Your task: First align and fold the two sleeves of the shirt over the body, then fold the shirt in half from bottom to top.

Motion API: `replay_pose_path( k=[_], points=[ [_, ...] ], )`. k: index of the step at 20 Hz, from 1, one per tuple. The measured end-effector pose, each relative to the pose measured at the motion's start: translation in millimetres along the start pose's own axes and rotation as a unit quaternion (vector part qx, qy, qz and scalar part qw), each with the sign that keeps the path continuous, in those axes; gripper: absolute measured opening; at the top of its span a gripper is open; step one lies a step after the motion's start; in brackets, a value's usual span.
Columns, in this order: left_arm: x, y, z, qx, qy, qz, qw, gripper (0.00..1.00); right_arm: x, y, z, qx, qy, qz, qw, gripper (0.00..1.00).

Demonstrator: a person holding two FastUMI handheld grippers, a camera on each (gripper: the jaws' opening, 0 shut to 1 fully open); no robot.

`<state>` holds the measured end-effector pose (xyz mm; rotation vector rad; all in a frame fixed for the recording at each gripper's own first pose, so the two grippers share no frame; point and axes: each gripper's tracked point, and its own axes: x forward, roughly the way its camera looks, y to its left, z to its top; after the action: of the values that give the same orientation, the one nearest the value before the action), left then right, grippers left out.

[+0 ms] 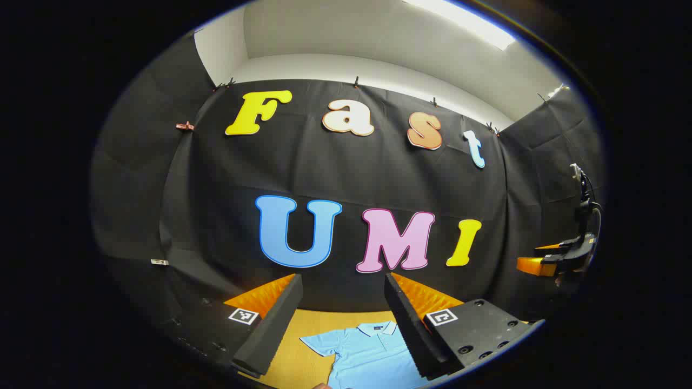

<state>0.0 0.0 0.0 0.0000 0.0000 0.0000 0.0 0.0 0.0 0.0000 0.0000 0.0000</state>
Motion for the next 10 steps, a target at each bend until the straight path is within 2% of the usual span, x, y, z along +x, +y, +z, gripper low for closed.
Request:
replay_pose_path(
  k=[10],
  points=[
    [-5.5,6.8,0.5,-0.001,0.005,-0.001,1.000,0.96,-1.3,11.0,1.3,-0.004,0.002,0.008,1.000,0.97]
  ],
)
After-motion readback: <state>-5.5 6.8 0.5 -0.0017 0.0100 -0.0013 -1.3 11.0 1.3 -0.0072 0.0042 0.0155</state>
